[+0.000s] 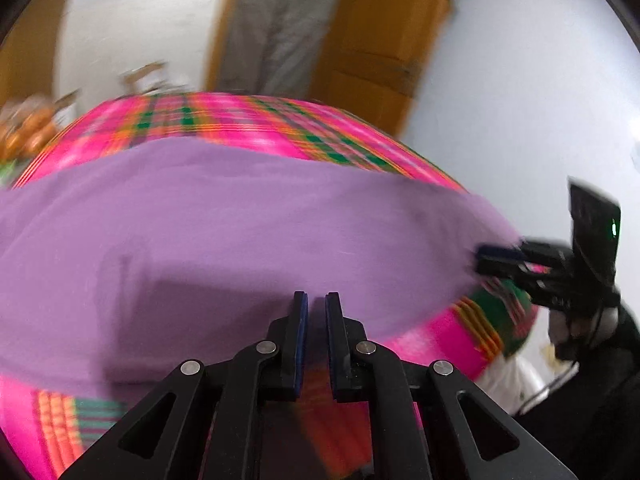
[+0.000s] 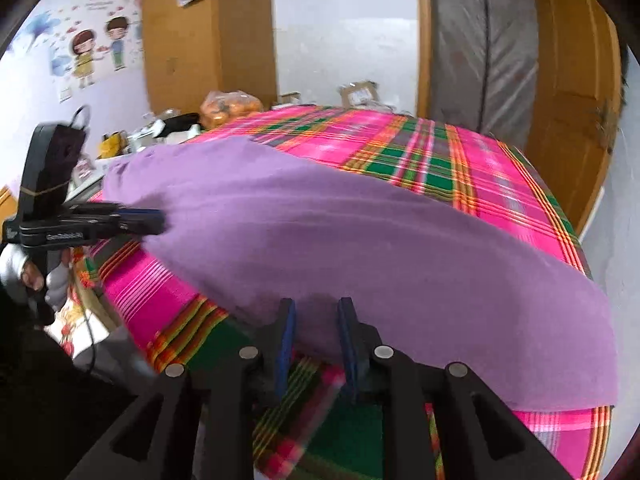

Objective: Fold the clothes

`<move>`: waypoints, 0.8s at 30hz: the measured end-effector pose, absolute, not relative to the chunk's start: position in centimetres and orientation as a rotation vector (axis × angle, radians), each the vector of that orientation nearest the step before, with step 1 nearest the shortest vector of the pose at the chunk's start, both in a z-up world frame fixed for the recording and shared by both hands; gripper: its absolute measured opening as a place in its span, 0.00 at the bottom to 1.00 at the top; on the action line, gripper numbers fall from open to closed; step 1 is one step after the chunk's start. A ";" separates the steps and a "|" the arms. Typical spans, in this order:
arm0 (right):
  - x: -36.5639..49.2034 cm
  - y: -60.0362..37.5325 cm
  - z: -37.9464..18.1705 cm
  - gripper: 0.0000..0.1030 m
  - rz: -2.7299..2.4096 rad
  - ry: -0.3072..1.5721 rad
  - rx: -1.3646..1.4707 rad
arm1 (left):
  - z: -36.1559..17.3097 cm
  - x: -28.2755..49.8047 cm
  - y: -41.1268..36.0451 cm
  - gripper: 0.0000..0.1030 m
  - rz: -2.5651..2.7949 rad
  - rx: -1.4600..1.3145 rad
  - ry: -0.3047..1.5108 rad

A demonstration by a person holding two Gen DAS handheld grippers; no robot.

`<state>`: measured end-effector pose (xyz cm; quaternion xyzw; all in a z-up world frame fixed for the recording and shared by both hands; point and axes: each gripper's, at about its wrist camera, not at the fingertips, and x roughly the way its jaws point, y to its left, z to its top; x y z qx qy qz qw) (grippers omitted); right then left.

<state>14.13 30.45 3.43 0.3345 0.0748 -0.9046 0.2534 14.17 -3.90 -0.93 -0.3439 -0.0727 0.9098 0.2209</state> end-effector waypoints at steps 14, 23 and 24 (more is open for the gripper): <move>9.7 27.6 4.6 0.24 -2.419 0.100 0.951 | -0.8 15.5 -18.3 0.08 2.976 -1.011 -0.634; 6.7 24.3 5.4 0.24 -2.381 0.015 0.945 | -0.1 13.4 -18.0 0.09 2.957 -0.981 -0.613; 6.2 24.2 5.5 0.24 -2.382 -0.006 0.957 | -0.4 13.0 -18.0 0.09 2.957 -0.995 -0.616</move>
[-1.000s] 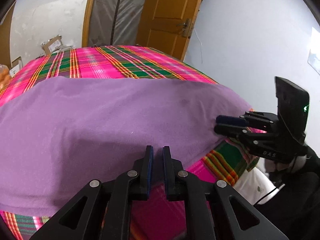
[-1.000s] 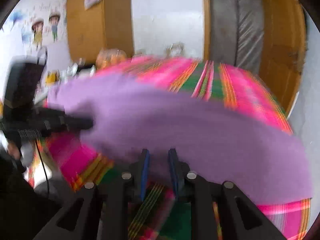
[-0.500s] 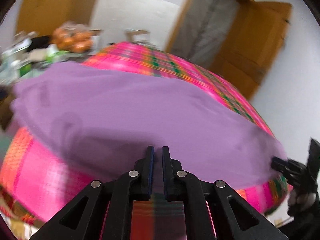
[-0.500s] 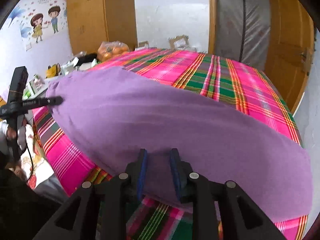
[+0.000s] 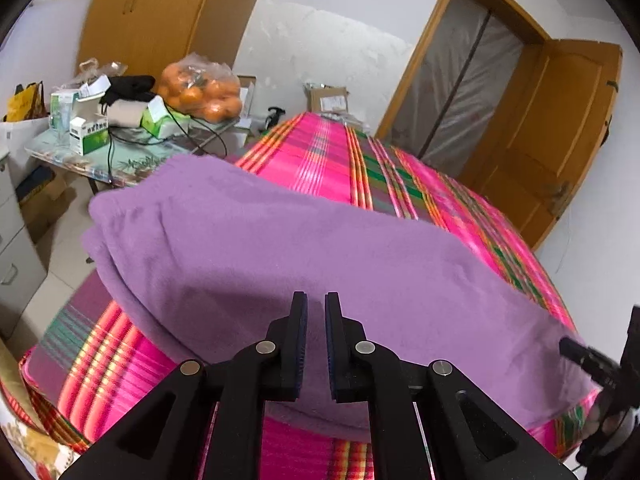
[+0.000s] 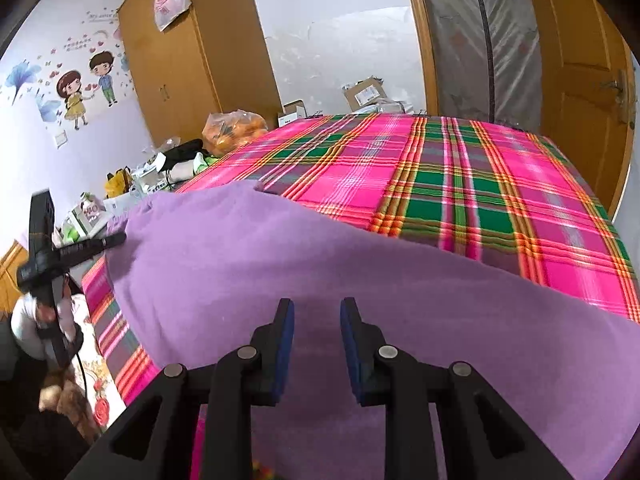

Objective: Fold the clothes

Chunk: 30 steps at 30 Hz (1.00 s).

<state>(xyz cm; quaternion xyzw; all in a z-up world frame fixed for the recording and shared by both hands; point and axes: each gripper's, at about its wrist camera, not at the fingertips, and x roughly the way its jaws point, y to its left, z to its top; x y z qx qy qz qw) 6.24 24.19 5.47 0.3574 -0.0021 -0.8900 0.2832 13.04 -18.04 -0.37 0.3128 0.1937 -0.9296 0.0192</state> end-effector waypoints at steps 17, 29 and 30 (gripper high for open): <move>7.3 15.6 3.6 0.25 -2.079 0.216 0.973 | -0.9 14.4 -11.7 0.09 -3.127 1.186 0.421; 1.7 16.8 7.2 0.27 -2.161 0.056 0.967 | 1.7 13.3 -12.0 0.10 -3.157 1.077 0.383; 0.7 16.7 7.2 0.27 -2.154 0.033 0.979 | 1.8 12.9 -12.3 0.10 -3.141 1.062 0.390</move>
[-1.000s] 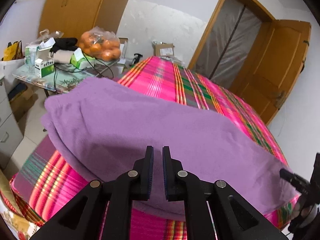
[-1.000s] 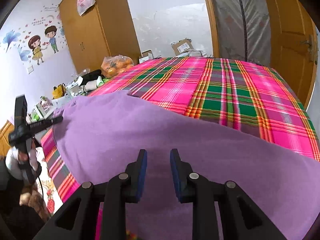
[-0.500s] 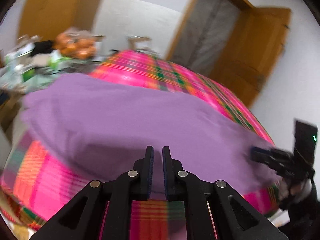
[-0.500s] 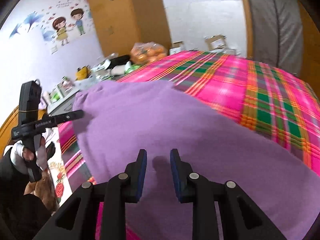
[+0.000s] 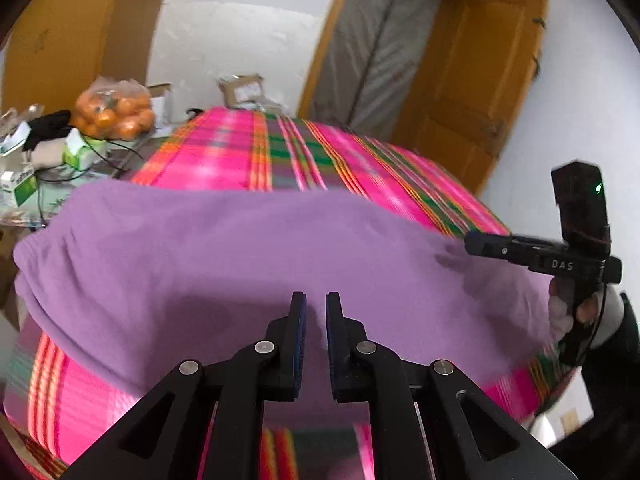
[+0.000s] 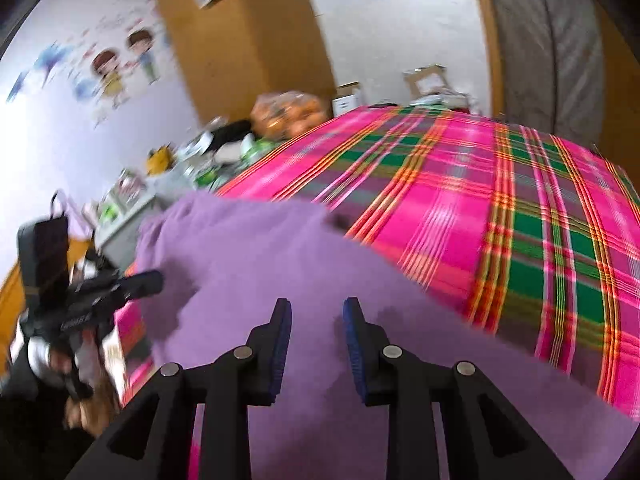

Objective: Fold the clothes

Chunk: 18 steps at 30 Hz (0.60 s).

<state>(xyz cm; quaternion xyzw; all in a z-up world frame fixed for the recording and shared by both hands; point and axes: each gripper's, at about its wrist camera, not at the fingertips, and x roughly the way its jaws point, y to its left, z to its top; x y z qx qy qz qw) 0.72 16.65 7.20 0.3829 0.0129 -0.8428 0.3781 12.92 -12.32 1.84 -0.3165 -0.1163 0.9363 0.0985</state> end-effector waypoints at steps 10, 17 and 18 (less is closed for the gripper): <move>-5.6 11.6 4.9 0.27 -1.973 -0.161 1.164 | 0.5 11.4 -17.3 0.10 2.901 -1.035 -0.486; -10.0 13.7 1.0 0.00 -1.922 -0.573 1.330 | -0.6 10.9 -21.8 0.08 2.941 -1.105 -0.664; -9.9 14.1 1.2 0.00 -1.938 -0.588 1.324 | -0.3 10.9 -21.9 0.08 2.939 -1.103 -0.663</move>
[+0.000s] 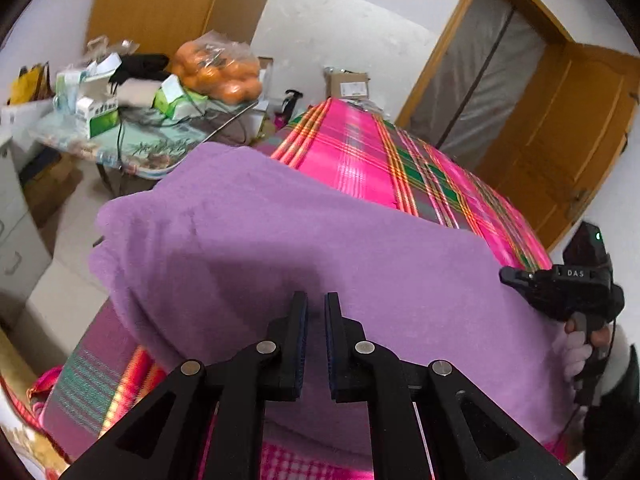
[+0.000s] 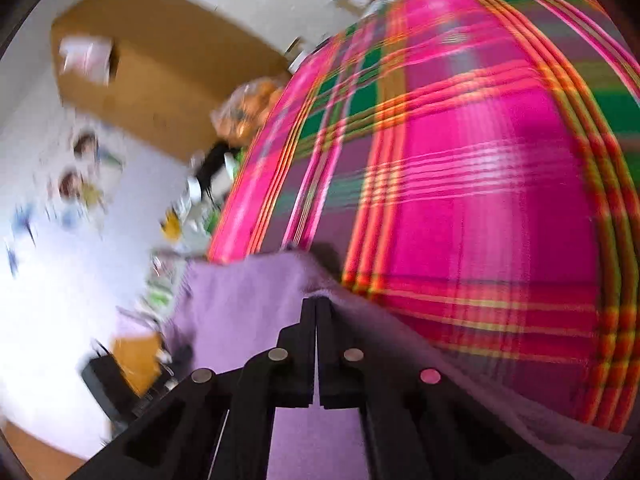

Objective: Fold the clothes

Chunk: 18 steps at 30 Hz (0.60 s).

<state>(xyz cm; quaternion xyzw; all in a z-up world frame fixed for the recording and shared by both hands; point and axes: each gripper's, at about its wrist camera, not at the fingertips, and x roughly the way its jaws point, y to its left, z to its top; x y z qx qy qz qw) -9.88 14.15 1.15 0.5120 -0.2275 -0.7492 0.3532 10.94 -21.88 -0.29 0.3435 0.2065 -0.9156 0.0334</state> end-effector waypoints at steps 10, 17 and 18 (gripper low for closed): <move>-6.9 16.1 2.5 0.12 -1.914 -0.602 1.265 | 2.5 2.4 -20.0 0.14 -2.958 1.160 0.607; -6.5 26.9 0.1 0.04 -2.046 -0.959 1.280 | 0.1 1.5 -24.1 0.08 -2.809 1.165 0.791; -6.2 28.4 0.0 0.04 -2.072 -0.999 1.268 | 0.1 2.0 -24.2 0.08 -2.803 1.153 0.787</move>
